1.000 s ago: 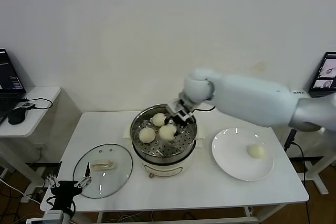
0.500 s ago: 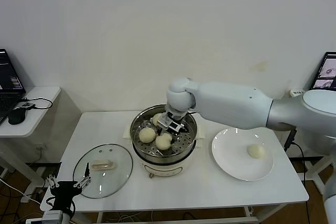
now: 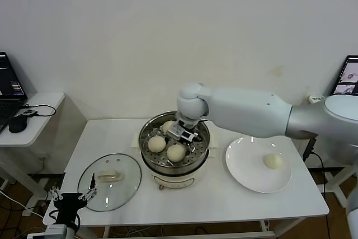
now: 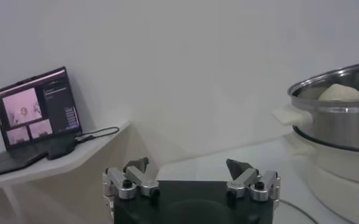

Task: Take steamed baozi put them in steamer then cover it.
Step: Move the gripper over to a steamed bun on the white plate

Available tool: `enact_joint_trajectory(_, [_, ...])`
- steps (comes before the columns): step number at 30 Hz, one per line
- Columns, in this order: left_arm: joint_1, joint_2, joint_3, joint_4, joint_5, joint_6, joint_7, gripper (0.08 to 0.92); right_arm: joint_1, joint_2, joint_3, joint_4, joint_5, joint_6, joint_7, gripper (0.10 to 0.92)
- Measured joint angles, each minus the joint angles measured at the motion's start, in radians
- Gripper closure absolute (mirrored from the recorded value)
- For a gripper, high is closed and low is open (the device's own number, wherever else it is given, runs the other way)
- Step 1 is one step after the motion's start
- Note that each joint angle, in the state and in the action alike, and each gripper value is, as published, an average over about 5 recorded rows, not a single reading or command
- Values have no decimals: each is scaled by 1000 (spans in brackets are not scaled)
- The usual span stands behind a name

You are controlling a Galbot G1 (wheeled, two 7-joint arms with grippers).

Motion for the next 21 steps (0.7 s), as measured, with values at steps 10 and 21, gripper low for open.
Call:
enact_joint_trajectory(10, [-13, 12, -1, -1, -1, 3, 2, 177, 50, -146, 65, 61, 47, -135, 0, 203])
enact_joint_trajectory(21, [-23, 35, 15, 3, 0, 8, 5, 177, -9, -455, 151, 145, 23, -291, 24, 203])
